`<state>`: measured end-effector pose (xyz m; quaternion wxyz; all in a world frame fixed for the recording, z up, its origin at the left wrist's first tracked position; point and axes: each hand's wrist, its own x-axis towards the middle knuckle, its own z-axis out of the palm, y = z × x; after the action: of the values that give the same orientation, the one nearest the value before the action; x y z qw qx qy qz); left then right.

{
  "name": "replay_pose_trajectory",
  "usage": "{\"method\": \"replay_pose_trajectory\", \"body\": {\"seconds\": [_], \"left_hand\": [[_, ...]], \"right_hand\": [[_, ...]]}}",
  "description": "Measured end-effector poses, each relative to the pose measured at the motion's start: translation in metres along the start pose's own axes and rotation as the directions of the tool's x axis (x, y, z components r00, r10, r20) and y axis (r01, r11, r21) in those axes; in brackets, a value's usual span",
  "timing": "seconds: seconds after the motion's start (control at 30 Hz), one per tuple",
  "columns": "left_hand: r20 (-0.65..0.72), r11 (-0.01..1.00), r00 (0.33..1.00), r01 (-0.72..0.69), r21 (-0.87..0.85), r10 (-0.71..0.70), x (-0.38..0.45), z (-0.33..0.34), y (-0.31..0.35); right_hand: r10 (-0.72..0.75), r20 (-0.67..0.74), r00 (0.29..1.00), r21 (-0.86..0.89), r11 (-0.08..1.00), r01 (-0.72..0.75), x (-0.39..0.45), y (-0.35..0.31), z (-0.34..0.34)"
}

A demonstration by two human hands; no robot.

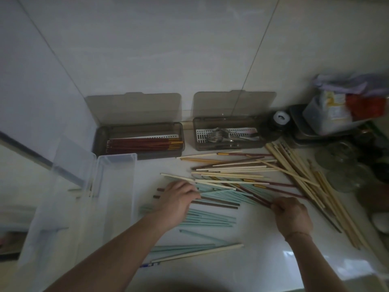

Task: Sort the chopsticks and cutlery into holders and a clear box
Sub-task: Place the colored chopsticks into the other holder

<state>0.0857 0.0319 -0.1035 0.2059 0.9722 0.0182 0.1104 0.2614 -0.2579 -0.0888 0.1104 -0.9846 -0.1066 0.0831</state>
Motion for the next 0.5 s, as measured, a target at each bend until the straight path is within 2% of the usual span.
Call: {"method": "replay_pose_trajectory", "body": {"seconds": [0.13, 0.33, 0.43, 0.5], "left_hand": [[0.0, 1.0, 1.0, -0.001, -0.013, 0.001, -0.005, 0.001, -0.003], [-0.023, 0.999, 1.0, 0.012, -0.049, -0.013, -0.005, -0.001, -0.001], [-0.084, 0.996, 0.996, 0.031, -0.084, -0.038, -0.002, -0.001, 0.001], [-0.066, 0.986, 0.996, 0.047, -0.16, -0.059, 0.004, -0.005, 0.011]], "right_hand": [[-0.025, -0.014, 1.0, -0.048, 0.999, 0.024, -0.009, 0.007, -0.003], [-0.031, -0.151, 0.988, -0.057, 0.998, 0.022, -0.02, 0.022, -0.01], [-0.113, -0.186, 0.976, -0.017, 0.994, 0.112, -0.023, 0.027, -0.017], [-0.159, -0.175, 0.972, 0.058, 0.983, 0.171, -0.025, 0.017, -0.022]]}}
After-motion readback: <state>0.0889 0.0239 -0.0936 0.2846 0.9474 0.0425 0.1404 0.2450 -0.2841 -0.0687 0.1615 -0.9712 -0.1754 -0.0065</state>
